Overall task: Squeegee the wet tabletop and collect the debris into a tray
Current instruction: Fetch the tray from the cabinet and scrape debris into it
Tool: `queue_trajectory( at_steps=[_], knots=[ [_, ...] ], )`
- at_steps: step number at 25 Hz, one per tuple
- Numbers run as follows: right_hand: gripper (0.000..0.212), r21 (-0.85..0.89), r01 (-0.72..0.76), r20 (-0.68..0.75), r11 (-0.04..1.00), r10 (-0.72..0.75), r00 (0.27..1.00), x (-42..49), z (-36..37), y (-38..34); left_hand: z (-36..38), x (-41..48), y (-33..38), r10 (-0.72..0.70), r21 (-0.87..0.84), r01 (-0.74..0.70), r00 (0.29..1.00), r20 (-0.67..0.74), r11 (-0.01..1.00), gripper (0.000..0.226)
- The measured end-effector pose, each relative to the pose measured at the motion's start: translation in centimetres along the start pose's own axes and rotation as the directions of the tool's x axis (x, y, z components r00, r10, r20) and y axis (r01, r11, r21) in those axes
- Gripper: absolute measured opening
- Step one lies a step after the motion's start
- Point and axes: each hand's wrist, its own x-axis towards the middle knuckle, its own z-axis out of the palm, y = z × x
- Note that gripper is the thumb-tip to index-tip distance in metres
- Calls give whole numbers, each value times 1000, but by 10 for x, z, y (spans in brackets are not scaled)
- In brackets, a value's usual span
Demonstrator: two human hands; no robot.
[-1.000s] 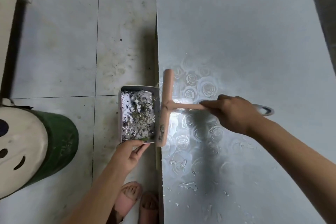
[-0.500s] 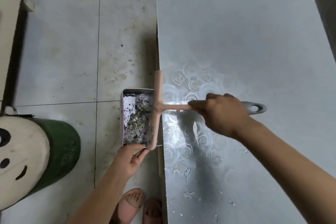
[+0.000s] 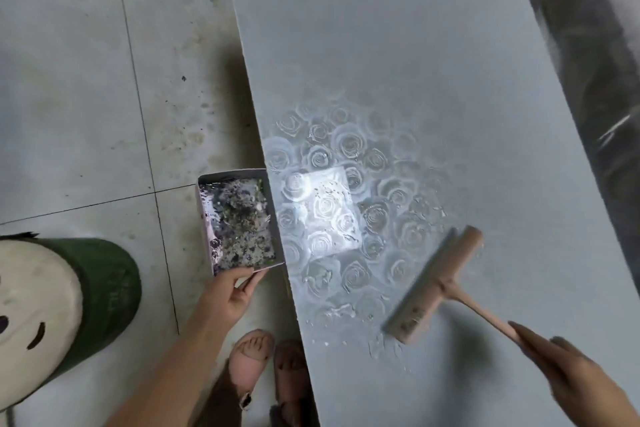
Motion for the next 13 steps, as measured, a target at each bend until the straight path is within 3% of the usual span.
queue_trajectory(
  at_steps=[2,4,7,9,13],
  knots=[
    [43,-68,-78,60,995,83,995,-15,3,33,0,-8,-6,7,1,-7,1000,-4,1000,23],
    [46,-129,-48,72,991,57,996,-17,12,33,-2,-12,-10,18,14,-18,1000,-8,1000,23],
    [63,-244,187,136,951,-157,978,-5,29,-24,-10,-6,-16,27,24,-27,1000,12,999,18],
    [70,-212,332,90,919,-320,943,16,43,-81,-14,1,-18,31,49,-32,999,29,998,17],
    [61,-207,474,-23,856,-488,872,46,31,-142,-18,9,-19,42,94,-44,999,29,995,18]
  ],
)
